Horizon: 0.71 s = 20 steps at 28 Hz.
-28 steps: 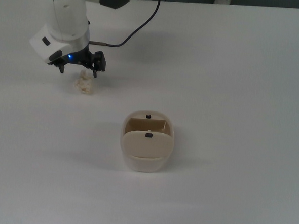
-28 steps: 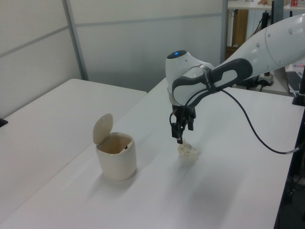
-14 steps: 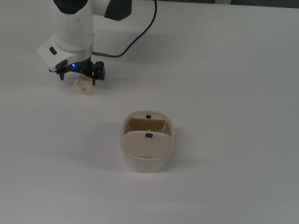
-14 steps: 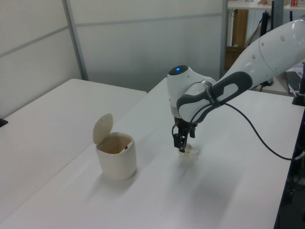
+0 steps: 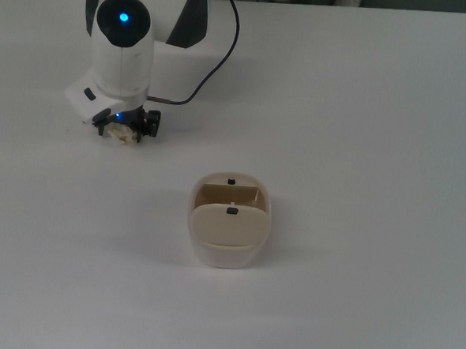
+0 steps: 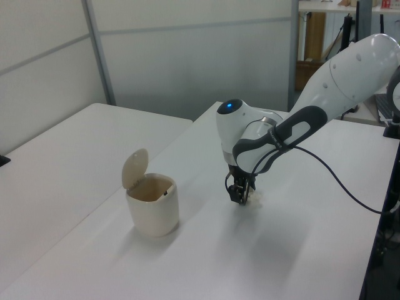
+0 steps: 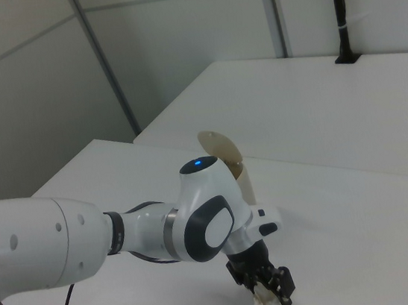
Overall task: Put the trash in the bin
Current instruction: 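Close the gripper around the paper ball, then lift the paper ball and carry it over the cream bin opening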
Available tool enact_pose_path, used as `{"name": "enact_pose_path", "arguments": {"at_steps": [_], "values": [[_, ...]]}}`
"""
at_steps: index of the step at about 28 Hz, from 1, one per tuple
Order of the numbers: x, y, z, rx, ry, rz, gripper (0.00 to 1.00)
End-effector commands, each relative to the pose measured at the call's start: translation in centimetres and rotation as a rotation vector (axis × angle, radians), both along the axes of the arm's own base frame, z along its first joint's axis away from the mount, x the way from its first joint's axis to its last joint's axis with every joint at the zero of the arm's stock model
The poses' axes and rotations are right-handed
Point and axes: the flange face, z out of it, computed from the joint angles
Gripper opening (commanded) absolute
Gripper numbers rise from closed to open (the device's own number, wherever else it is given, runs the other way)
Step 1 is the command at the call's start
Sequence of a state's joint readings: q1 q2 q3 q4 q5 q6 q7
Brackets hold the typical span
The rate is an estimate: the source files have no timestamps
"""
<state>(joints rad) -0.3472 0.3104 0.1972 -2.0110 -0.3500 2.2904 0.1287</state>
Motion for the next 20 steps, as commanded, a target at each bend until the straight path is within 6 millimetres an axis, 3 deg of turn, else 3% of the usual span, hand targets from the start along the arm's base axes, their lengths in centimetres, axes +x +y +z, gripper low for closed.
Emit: {"name": "enact_pose_path", "arguments": {"at_steps": [1,5,13,19,20], "values": [[0.0,0.4,-0.2,-0.02,-0.022,-0.009,0.33],[0.3,0.4,0.3,-0.021,-0.035,-0.028,0.21],[2.5,0.1,4.3,-0.016,-0.12,-0.088,0.2],[4.6,-0.6,9.3,0.021,-0.157,-0.17,0.21],[5.2,-0.4,11.0,0.042,-0.169,-0.189,0.21]]}}
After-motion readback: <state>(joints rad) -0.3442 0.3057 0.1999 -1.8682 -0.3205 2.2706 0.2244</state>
